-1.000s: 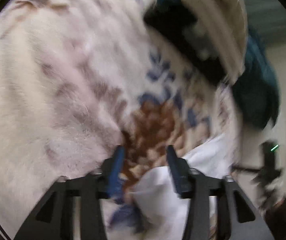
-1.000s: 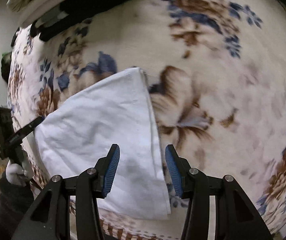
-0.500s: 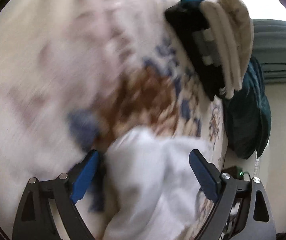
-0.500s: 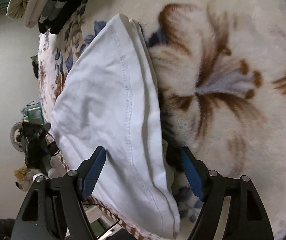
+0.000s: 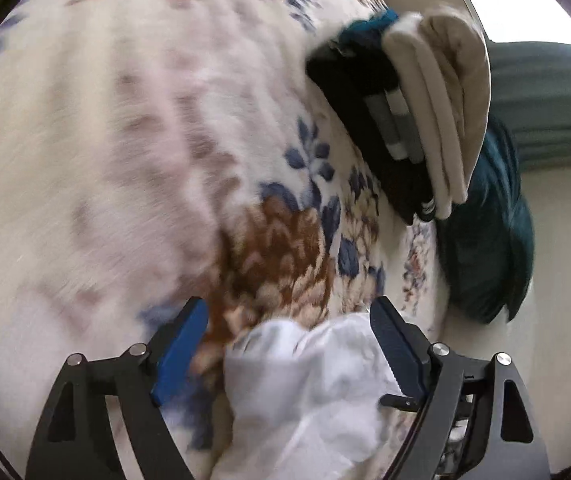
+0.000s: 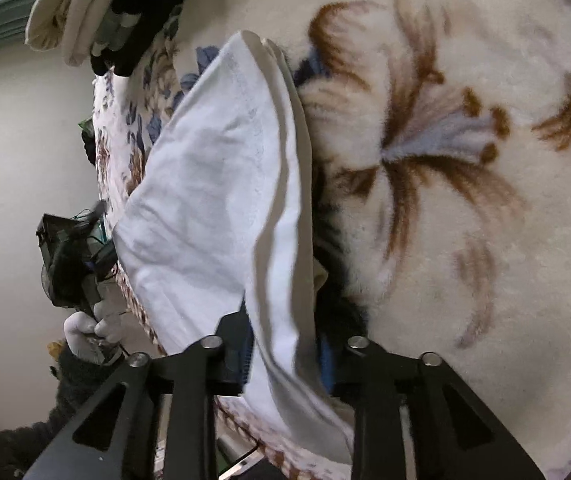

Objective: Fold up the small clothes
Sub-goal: 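Grasp the folded white shirt with the left tool while the right tool grasps it too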

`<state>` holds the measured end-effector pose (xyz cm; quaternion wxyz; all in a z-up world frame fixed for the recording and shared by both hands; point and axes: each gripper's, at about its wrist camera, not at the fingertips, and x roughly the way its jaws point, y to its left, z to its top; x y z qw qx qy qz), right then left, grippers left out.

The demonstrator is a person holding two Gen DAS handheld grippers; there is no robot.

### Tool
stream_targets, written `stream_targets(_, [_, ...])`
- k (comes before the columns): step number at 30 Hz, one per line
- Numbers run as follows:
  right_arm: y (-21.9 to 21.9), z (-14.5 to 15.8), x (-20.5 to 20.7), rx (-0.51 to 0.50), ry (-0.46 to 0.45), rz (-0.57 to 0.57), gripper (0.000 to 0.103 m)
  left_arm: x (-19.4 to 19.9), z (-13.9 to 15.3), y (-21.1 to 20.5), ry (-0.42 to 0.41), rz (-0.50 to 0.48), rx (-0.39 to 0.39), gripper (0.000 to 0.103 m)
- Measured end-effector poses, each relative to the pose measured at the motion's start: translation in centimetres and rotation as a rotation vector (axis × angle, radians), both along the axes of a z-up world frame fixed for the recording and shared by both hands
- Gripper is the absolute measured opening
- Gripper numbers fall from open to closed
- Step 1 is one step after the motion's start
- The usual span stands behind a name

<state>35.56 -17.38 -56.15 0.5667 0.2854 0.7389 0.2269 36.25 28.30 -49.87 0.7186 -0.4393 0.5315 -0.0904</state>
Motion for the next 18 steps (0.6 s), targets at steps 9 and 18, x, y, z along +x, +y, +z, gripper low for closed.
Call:
stream_targets(9, [-0.2,-1.5,0.4,0.046,0.028,0.007,0.052,-1.5,-1.6,-4.7,-0.010,-0.108,0.028,0.031])
stream_targets(18, [0.6,-0.8,0.5,-0.001,-0.014,0.073,0.052,2.1,-2.5,-4.6,0.001,-0.168,0.052,0.038])
